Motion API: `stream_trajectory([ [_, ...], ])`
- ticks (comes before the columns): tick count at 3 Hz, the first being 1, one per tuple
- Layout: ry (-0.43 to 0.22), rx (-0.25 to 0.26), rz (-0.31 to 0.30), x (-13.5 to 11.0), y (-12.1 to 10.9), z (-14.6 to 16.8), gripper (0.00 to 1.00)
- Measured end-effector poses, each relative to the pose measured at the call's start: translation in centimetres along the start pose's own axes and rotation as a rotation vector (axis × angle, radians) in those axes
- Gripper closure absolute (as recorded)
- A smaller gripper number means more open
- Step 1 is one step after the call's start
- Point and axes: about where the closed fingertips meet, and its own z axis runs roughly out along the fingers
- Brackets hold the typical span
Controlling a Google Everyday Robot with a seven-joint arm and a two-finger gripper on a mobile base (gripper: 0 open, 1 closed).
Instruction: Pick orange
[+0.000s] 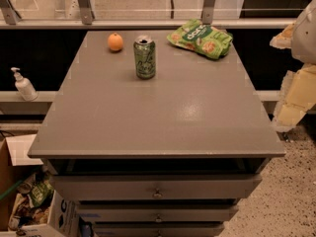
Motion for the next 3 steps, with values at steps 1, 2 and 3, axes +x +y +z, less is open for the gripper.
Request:
stream_trajectory([
  [1,0.000,0.000,0.000,0.0,0.0,0.0,0.00],
  [2,-0.032,0.028,0.040,0.4,-1.6,0.9,0.00],
  [3,-0.101,0.064,0.104,1.1,-4.4,2.7,0.00],
])
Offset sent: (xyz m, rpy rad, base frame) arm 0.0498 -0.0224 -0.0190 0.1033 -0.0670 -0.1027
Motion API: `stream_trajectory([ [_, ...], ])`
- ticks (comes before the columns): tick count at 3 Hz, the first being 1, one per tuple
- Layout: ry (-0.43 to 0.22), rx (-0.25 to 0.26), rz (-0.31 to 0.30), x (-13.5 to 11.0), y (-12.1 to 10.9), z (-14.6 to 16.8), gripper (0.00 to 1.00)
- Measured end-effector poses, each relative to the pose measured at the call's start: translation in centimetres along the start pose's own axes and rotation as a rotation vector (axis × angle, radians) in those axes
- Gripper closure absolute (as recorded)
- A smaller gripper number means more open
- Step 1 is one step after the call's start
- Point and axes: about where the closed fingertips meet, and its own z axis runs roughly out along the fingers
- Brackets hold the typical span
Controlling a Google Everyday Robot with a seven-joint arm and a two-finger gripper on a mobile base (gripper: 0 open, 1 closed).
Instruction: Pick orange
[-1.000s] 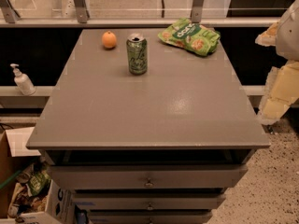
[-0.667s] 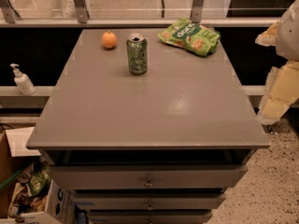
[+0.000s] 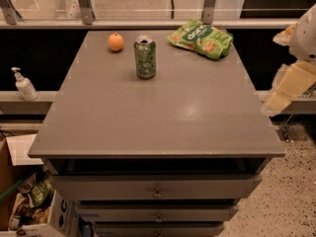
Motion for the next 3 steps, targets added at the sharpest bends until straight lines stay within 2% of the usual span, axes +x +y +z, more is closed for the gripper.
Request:
stream_trajectory([
  [1,-0.086,0.028,0.054,-0.1,-3.2,2.9,0.00],
  [3,-0.249,0.049,0.128,-2.7,-8.7,8.7,0.00],
])
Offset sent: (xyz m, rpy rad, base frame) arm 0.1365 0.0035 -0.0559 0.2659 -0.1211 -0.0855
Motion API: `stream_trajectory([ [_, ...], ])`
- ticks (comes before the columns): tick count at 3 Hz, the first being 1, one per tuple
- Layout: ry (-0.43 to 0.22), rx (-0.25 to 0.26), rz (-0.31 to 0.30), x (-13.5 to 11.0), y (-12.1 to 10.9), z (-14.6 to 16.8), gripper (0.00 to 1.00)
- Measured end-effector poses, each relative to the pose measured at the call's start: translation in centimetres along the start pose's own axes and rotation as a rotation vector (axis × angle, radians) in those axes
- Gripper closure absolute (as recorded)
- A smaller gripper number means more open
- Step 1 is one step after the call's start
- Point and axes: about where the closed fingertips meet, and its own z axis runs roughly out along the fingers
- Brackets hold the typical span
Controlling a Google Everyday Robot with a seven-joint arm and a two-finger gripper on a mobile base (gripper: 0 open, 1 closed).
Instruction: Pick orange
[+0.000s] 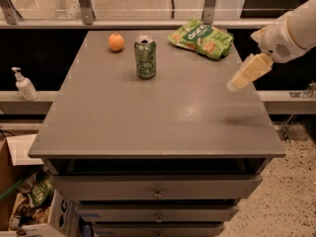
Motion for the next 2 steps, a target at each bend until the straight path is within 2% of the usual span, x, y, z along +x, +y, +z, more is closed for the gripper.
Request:
stream_trajectory([
  [2,-0.012,-0.005,0.007,0.03,-0.22,0.65,0.00],
])
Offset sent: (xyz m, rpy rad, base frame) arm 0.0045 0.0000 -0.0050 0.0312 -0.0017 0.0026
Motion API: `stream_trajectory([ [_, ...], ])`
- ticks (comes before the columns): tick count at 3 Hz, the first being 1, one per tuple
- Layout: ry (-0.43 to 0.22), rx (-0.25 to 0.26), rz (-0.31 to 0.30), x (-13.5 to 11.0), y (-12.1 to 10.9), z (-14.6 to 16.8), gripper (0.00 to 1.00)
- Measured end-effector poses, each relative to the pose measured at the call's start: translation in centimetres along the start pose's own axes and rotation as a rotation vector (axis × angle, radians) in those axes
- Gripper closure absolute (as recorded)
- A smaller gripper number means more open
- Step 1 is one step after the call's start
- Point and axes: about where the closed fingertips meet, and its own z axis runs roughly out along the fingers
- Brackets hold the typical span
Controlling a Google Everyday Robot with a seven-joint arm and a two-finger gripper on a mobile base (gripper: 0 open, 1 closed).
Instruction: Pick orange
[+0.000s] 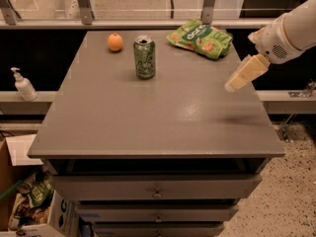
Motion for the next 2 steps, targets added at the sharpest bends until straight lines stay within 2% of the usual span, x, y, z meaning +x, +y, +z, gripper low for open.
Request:
stream_trajectory([
  [1,-0.069,0.005,0.030,-1.6,-0.5,1.8,0.00],
  [2,-0.169,0.010,0.074,-4.0,-1.2,4.7,0.00],
])
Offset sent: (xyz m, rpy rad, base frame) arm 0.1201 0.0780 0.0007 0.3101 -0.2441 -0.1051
